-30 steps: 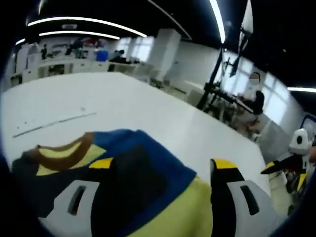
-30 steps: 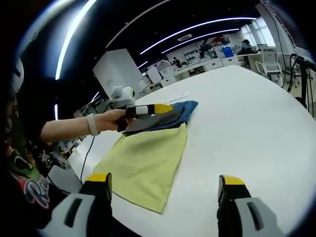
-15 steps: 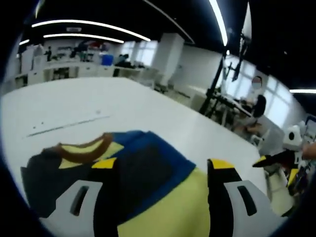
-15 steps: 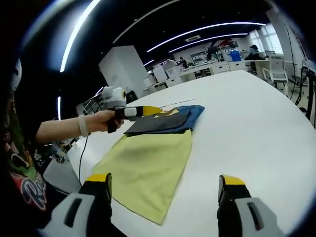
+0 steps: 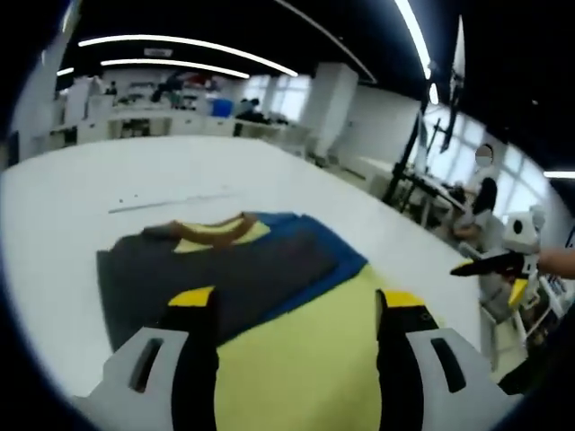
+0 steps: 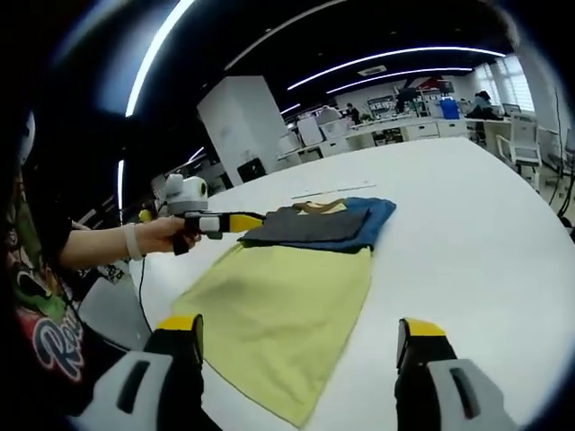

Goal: Fold the garment on the visible template until the final outline fits inside the template.

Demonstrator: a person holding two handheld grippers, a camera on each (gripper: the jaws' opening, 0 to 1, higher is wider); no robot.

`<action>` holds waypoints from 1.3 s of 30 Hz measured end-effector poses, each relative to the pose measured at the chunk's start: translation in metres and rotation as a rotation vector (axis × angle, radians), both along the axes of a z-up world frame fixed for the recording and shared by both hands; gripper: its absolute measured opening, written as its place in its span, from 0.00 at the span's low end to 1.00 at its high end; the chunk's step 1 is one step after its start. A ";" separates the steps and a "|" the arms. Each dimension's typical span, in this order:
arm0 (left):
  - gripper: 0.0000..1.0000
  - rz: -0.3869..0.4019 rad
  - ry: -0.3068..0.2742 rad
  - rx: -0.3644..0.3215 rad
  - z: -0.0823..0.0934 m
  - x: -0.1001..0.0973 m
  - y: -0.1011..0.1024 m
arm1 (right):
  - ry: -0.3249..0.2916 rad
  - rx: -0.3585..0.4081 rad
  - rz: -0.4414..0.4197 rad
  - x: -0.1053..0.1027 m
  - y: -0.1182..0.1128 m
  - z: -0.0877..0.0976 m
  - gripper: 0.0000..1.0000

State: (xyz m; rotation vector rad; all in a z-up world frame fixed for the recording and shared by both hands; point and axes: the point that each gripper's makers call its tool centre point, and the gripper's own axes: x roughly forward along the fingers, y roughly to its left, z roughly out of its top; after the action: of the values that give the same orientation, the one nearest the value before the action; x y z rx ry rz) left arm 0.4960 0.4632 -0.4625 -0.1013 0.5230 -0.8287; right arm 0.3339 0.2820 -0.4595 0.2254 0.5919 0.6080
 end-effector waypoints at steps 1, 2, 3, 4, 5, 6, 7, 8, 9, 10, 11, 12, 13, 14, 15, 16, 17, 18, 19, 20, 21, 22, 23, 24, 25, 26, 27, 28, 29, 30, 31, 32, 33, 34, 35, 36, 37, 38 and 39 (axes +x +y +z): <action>0.66 0.003 -0.010 0.007 0.001 -0.003 0.004 | -0.001 0.000 0.006 0.000 0.002 0.000 0.89; 0.66 0.005 -0.014 0.026 -0.001 -0.007 0.011 | -0.003 0.000 0.010 0.000 0.004 0.000 0.89; 0.67 0.010 -0.009 0.026 -0.001 -0.010 0.015 | -0.005 -0.001 0.013 0.001 0.005 0.001 0.89; 0.67 0.019 -0.008 0.021 0.000 -0.015 0.022 | -0.007 -0.002 0.019 0.001 0.007 0.002 0.89; 0.66 0.022 -0.007 0.019 0.000 -0.018 0.026 | -0.011 -0.002 0.023 0.002 0.008 0.002 0.89; 0.66 0.026 -0.006 0.023 0.000 -0.021 0.031 | -0.013 -0.002 0.027 0.002 0.010 0.003 0.89; 0.66 0.033 -0.013 0.031 0.001 -0.026 0.038 | -0.016 -0.001 0.033 0.003 0.012 0.004 0.89; 0.66 0.039 -0.013 0.033 0.001 -0.028 0.043 | -0.018 -0.002 0.039 0.003 0.013 0.005 0.89; 0.66 0.050 -0.007 0.032 0.001 -0.033 0.051 | -0.021 -0.006 0.047 0.003 0.014 0.005 0.89; 0.65 0.057 -0.009 0.035 0.001 -0.036 0.056 | -0.022 -0.007 0.050 0.003 0.015 0.005 0.89; 0.65 0.060 -0.009 0.037 0.001 -0.037 0.058 | -0.025 -0.005 0.054 0.003 0.016 0.006 0.89; 0.66 0.069 -0.005 0.045 -0.001 -0.041 0.065 | -0.025 -0.003 0.058 0.003 0.017 0.006 0.89; 0.65 0.079 0.001 0.042 -0.001 -0.045 0.070 | -0.025 -0.003 0.062 0.003 0.018 0.005 0.89; 0.65 0.085 0.002 0.043 -0.001 -0.048 0.073 | -0.028 -0.006 0.065 0.004 0.018 0.005 0.89; 0.65 0.091 0.002 0.047 -0.001 -0.052 0.078 | -0.030 -0.007 0.067 0.004 0.019 0.005 0.89; 0.65 0.095 0.003 0.049 0.000 -0.055 0.081 | -0.029 -0.006 0.068 0.003 0.020 0.005 0.89; 0.65 0.095 0.003 0.048 0.000 -0.056 0.081 | -0.032 -0.004 0.067 0.004 0.020 0.006 0.89; 0.65 0.099 0.006 0.049 0.000 -0.062 0.087 | -0.032 0.000 0.067 0.004 0.020 0.006 0.89; 0.65 0.105 0.010 0.053 -0.001 -0.065 0.092 | -0.032 0.000 0.068 0.003 0.021 0.006 0.89; 0.65 0.112 0.013 0.052 -0.001 -0.067 0.096 | -0.033 -0.002 0.071 0.003 0.021 0.006 0.89; 0.65 0.118 0.014 0.052 -0.001 -0.069 0.099 | -0.032 -0.004 0.072 0.002 0.021 0.006 0.89; 0.64 0.120 0.017 0.055 -0.002 -0.072 0.103 | -0.033 -0.005 0.073 0.001 0.021 0.005 0.89; 0.64 0.122 0.020 0.060 -0.004 -0.074 0.105 | -0.032 -0.003 0.072 0.001 0.020 0.004 0.89; 0.63 0.126 0.025 0.065 -0.005 -0.076 0.109 | -0.028 -0.001 0.072 0.000 0.020 0.004 0.89; 0.63 0.130 0.028 0.065 -0.006 -0.077 0.111 | -0.026 -0.003 0.072 -0.001 0.020 0.003 0.89; 0.62 0.138 0.032 0.064 -0.007 -0.078 0.113 | -0.026 -0.005 0.071 -0.002 0.020 0.002 0.89; 0.63 0.139 0.033 0.065 -0.007 -0.079 0.114 | -0.024 -0.004 0.071 -0.002 0.020 0.002 0.89; 0.63 0.136 0.037 0.071 -0.008 -0.079 0.114 | -0.024 -0.002 0.071 -0.002 0.020 0.003 0.89; 0.63 0.134 0.037 0.074 -0.008 -0.080 0.114 | -0.024 -0.001 0.073 -0.003 0.020 0.003 0.89; 0.62 0.131 0.037 0.077 -0.008 -0.081 0.115 | -0.021 -0.003 0.078 -0.004 0.020 0.003 0.87; 0.62 0.128 0.039 0.078 -0.008 -0.082 0.115 | -0.018 -0.007 0.083 -0.006 0.020 0.002 0.86; 0.62 0.130 0.045 0.077 -0.008 -0.083 0.117 | -0.017 -0.008 0.085 -0.007 0.020 0.002 0.85; 0.62 0.132 0.047 0.076 -0.009 -0.084 0.118 | -0.016 -0.007 0.085 -0.009 0.019 0.001 0.85; 0.62 0.134 0.050 0.075 -0.009 -0.086 0.119 | -0.014 -0.008 0.084 -0.011 0.019 0.000 0.85; 0.62 0.135 0.053 0.079 -0.010 -0.089 0.121 | -0.013 -0.012 0.083 -0.013 0.018 -0.001 0.86; 0.62 0.138 0.058 0.081 -0.011 -0.091 0.124 | -0.007 -0.020 0.085 -0.016 0.017 -0.005 0.86; 0.61 0.142 0.072 0.079 -0.012 -0.094 0.127 | 0.004 -0.021 0.089 -0.019 0.017 -0.007 0.85; 0.59 0.140 0.085 0.082 -0.014 -0.097 0.129 | 0.015 -0.022 0.094 -0.022 0.018 -0.010 0.84; 0.55 0.131 0.106 0.092 -0.016 -0.104 0.131 | 0.021 -0.031 0.098 -0.026 0.017 -0.014 0.82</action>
State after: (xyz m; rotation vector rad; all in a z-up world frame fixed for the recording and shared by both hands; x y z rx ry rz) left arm 0.3924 0.5942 -0.4787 -0.0944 0.6465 -0.6732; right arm 0.3083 0.2993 -0.4734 0.1749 0.6343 0.6913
